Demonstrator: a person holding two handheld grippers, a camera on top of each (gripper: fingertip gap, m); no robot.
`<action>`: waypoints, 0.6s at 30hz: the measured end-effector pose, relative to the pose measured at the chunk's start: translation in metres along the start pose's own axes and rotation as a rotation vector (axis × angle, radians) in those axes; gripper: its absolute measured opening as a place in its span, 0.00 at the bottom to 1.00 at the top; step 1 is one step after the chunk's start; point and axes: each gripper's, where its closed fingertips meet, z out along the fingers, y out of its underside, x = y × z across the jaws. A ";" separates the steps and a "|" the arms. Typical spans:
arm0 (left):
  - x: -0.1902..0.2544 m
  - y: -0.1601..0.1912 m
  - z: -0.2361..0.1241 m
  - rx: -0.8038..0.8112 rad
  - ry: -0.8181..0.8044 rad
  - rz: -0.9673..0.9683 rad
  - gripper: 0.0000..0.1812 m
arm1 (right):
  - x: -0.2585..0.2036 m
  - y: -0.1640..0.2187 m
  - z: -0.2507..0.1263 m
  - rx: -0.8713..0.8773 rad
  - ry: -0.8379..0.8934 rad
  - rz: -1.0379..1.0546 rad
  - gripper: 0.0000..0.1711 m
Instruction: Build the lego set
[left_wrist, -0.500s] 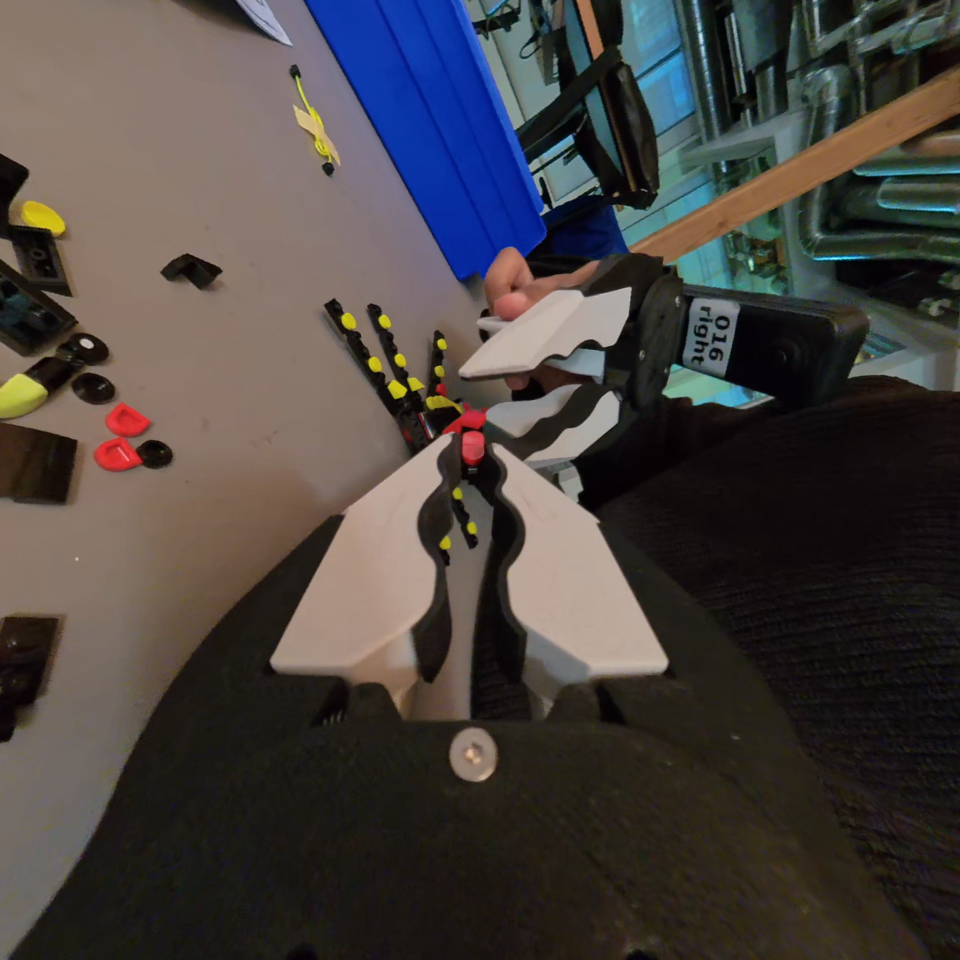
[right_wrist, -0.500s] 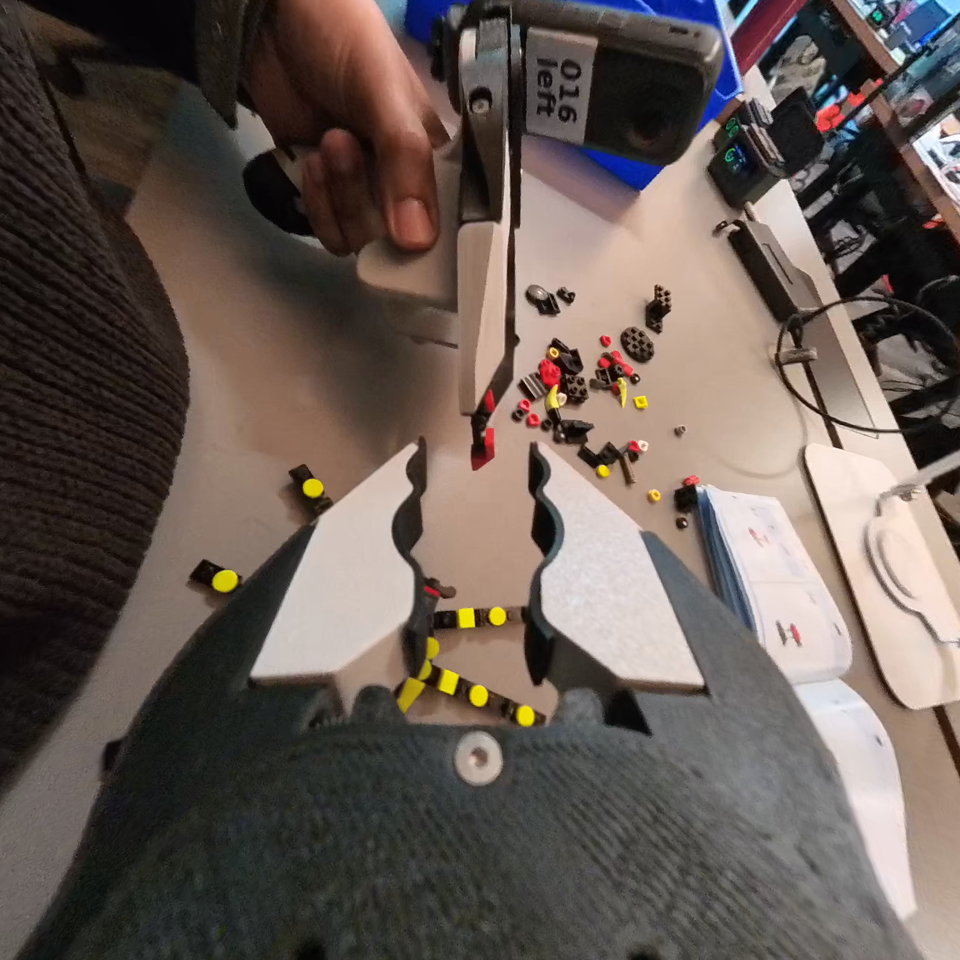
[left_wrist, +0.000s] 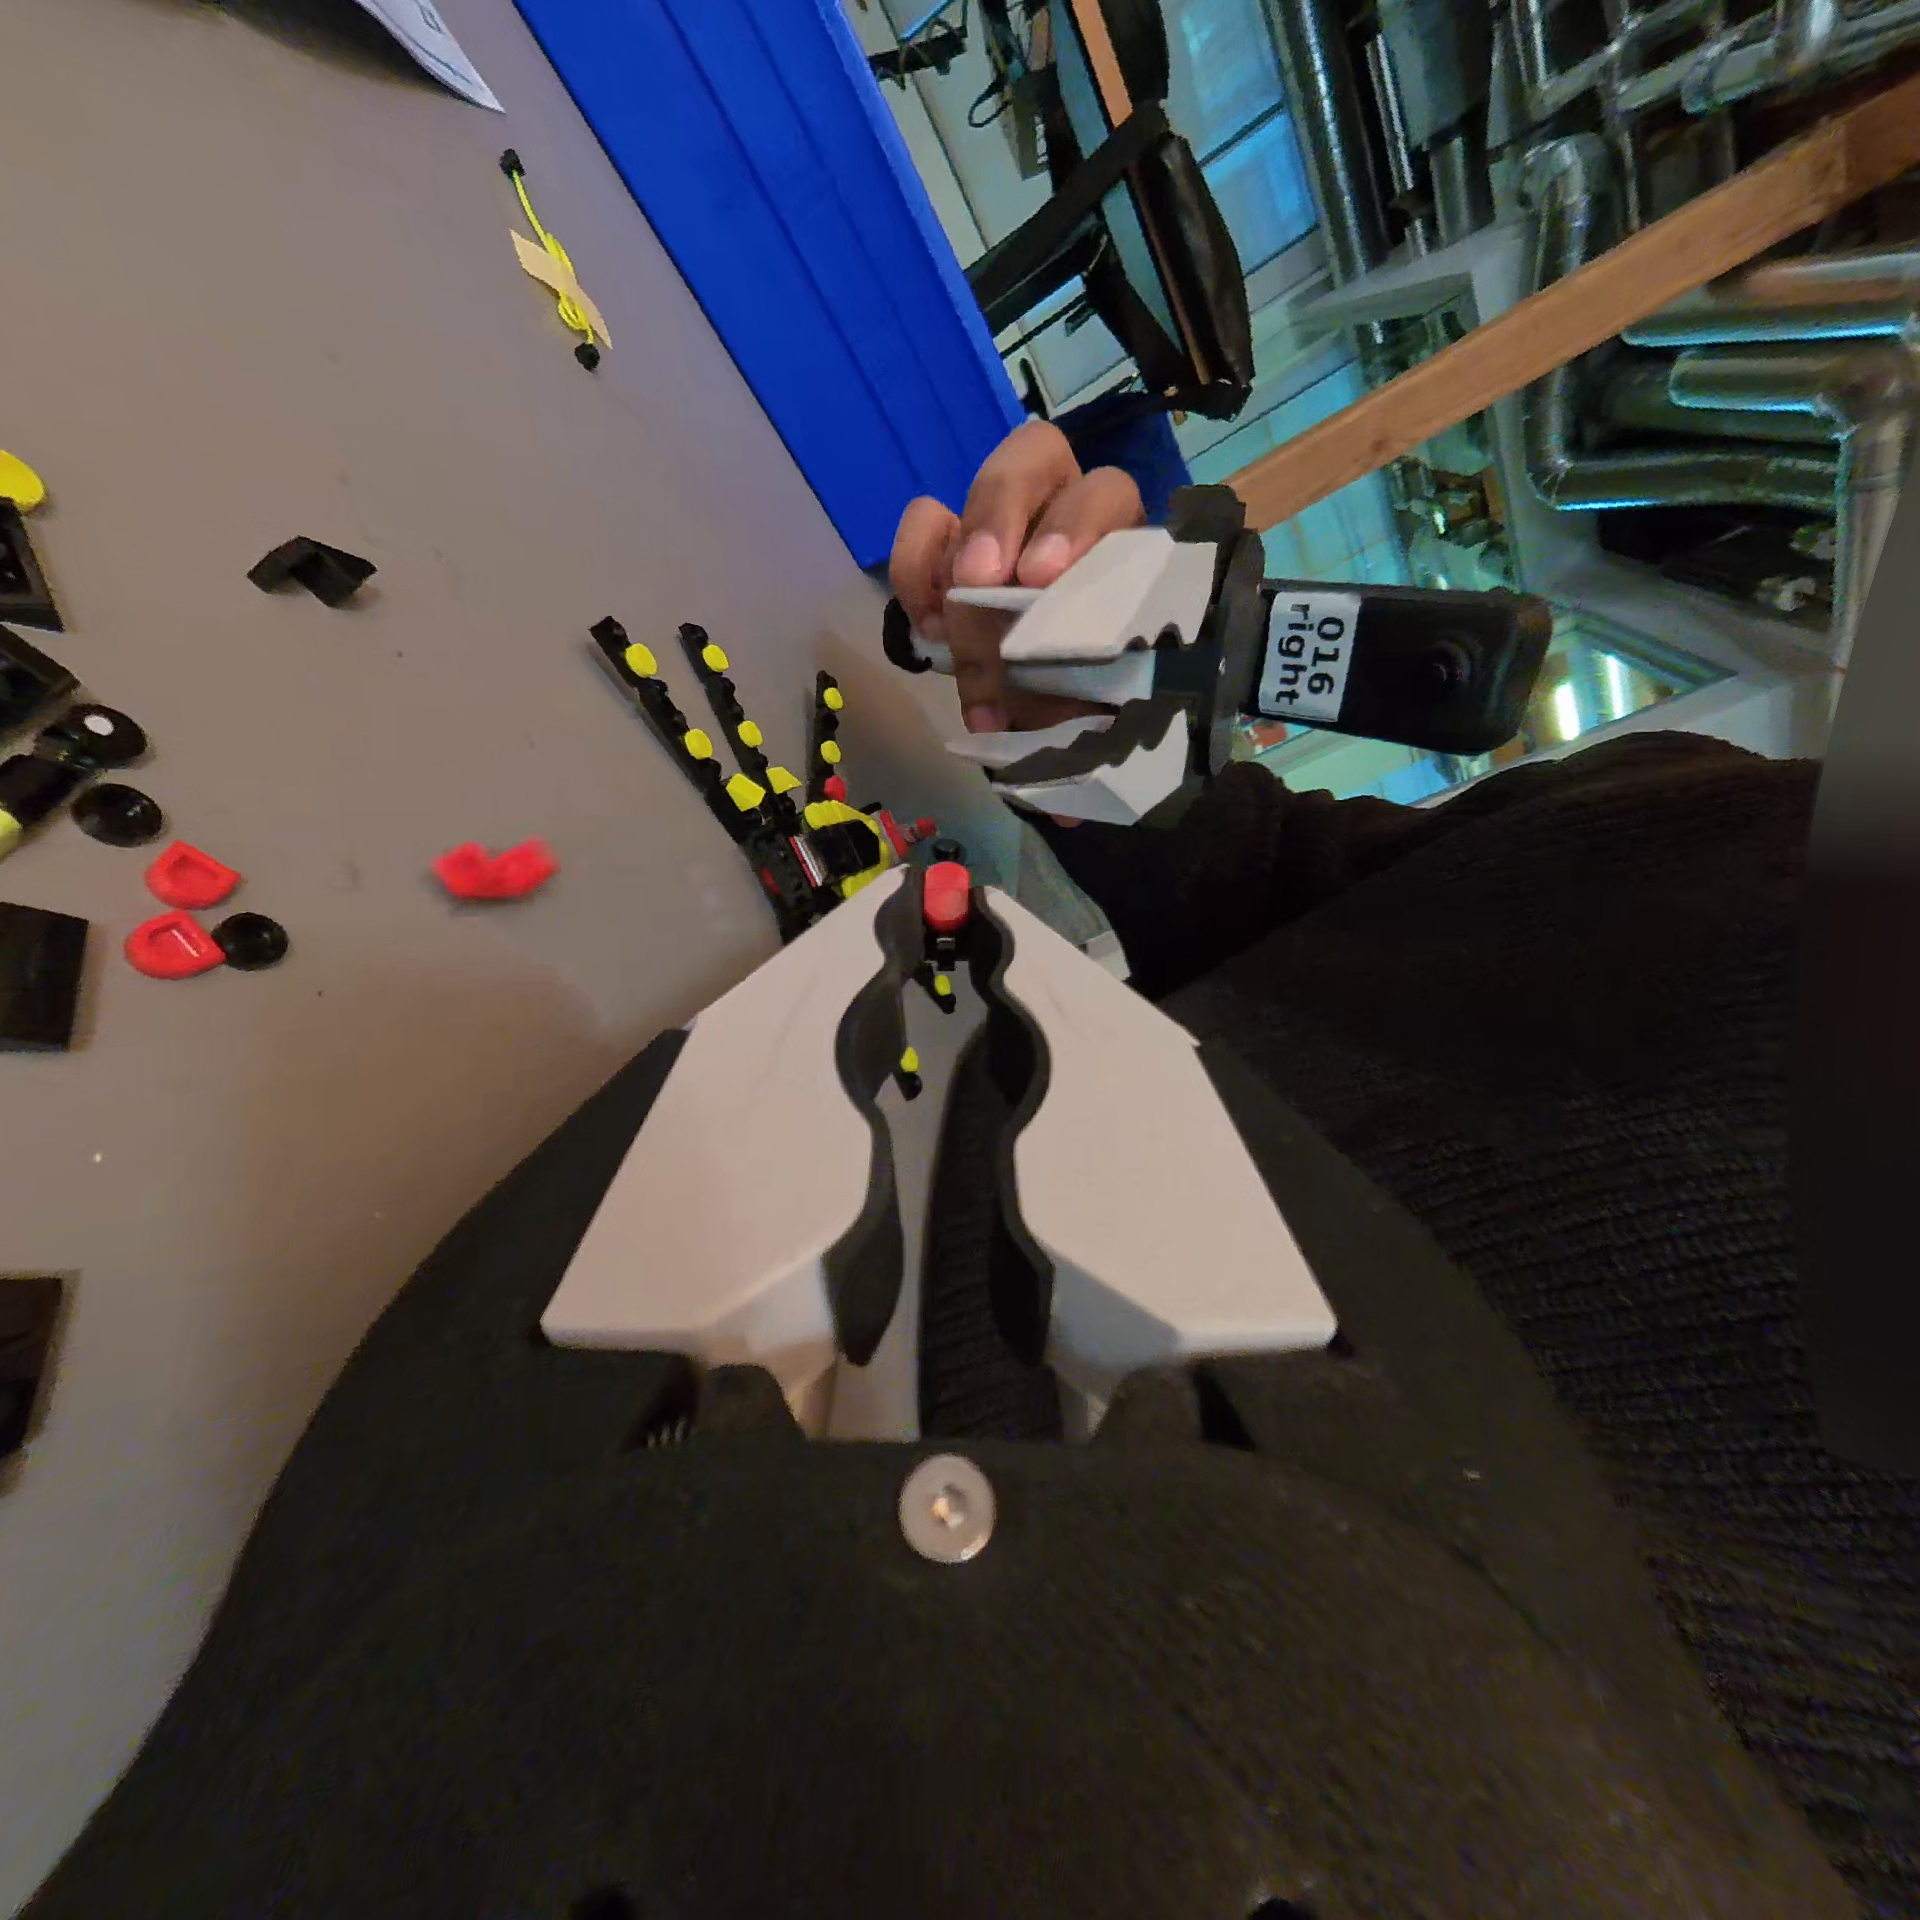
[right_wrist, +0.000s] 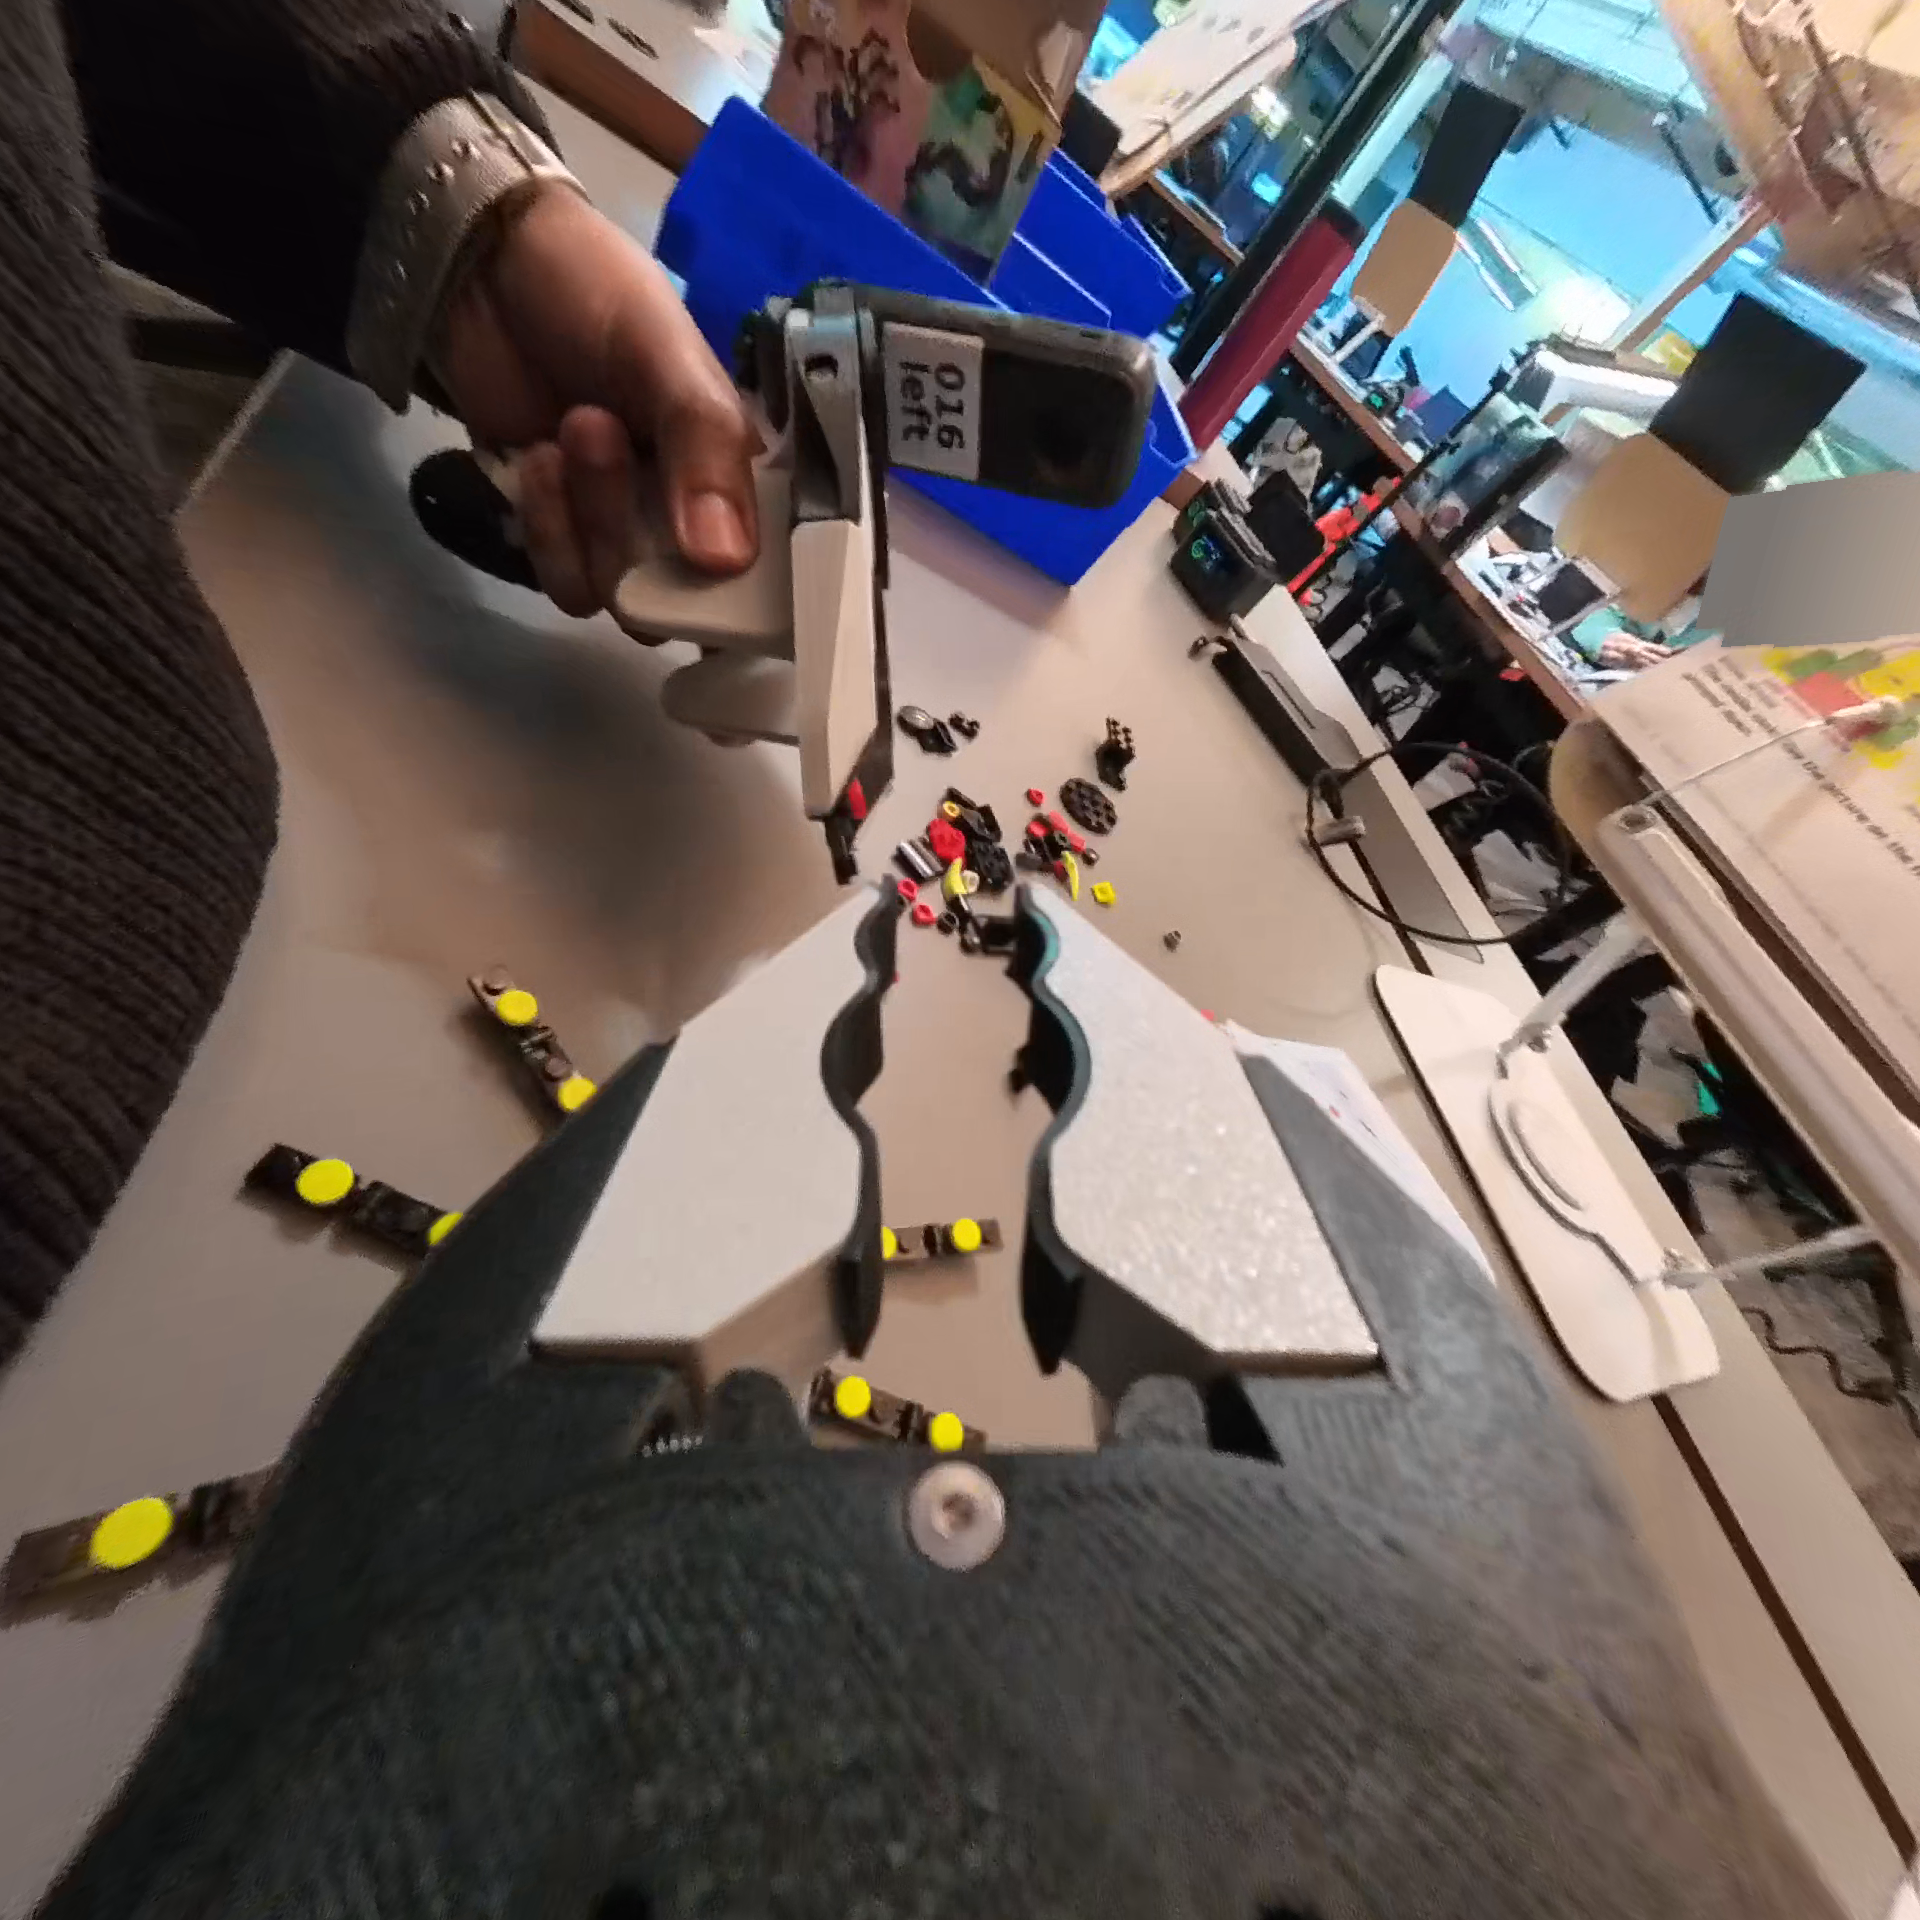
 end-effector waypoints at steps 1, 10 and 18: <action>-0.001 0.000 0.000 -0.003 -0.010 0.002 0.02 | 0.002 0.002 0.000 -0.003 0.018 0.008 0.14; -0.042 -0.011 -0.033 -0.024 -0.340 0.177 0.03 | 0.008 0.036 0.021 -0.245 0.013 0.128 0.13; -0.055 -0.012 -0.045 -0.035 -0.405 0.183 0.03 | -0.010 0.057 0.066 -0.425 -0.172 0.235 0.13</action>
